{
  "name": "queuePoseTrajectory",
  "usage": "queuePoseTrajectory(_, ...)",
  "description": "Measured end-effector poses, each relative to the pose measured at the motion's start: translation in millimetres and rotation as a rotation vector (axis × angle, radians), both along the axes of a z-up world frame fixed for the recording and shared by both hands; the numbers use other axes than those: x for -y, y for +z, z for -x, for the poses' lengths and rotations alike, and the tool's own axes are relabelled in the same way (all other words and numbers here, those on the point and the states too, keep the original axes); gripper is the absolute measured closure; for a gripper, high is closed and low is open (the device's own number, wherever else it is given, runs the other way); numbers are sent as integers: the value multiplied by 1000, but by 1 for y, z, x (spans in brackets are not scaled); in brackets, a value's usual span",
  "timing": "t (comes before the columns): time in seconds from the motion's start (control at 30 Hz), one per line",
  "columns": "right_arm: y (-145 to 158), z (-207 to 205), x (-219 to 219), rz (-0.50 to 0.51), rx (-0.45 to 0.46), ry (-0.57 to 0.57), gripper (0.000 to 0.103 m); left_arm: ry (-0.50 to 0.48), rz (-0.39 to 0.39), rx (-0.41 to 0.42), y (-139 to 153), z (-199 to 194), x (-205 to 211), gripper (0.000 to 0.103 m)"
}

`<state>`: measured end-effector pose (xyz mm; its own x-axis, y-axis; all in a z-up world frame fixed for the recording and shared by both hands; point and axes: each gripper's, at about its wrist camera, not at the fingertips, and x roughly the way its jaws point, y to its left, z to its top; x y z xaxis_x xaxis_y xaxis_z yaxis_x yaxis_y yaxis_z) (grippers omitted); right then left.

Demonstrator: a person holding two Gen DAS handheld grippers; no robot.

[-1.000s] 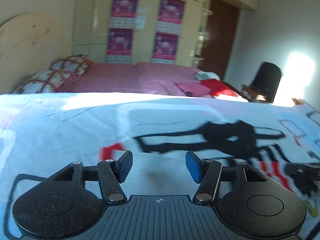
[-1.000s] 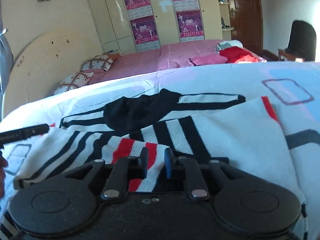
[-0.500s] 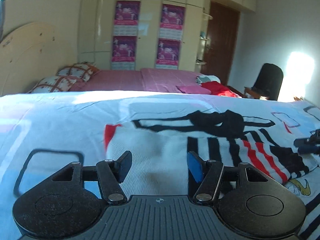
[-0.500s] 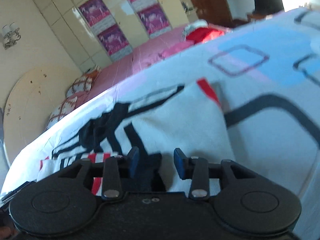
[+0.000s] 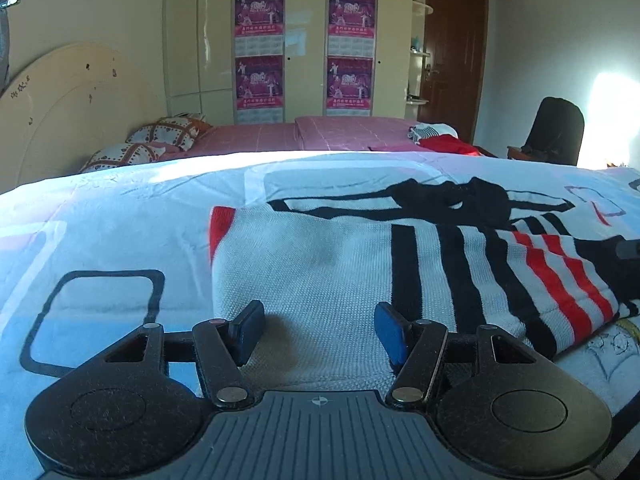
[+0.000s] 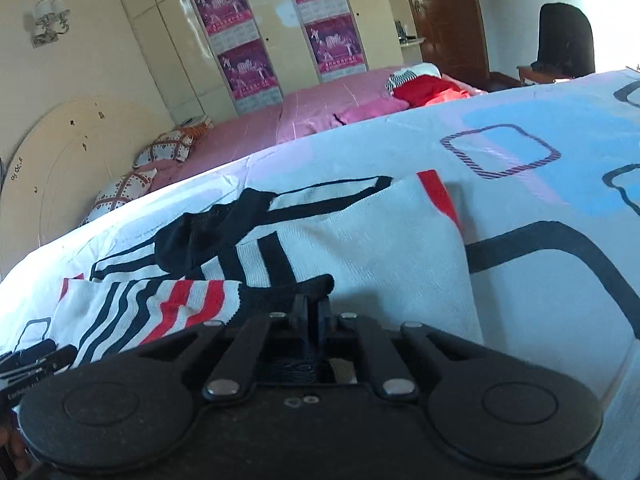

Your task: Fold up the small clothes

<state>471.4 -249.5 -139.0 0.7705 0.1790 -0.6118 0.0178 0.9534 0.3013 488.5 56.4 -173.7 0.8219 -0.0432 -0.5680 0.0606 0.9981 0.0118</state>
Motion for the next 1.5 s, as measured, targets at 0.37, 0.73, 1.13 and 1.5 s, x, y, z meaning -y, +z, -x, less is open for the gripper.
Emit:
queuePoseTrajectory(0.37,-12,-4,3,4,-97,9,97,5,-18,-18,-4,-5,3,40)
queuePoseTrajectory(0.73,-10,10,-39,104,-13,240,84,-61,-110,-5,3,13,62,38)
queuePoseTrajectory(1.13,5,40,40,78,-9,132,68,145,-74,-37,17,64,11,17)
queuePoseTrajectory(1.5,20,73,49,223,2,192,68,227,-106,-133,13,145,21,17)
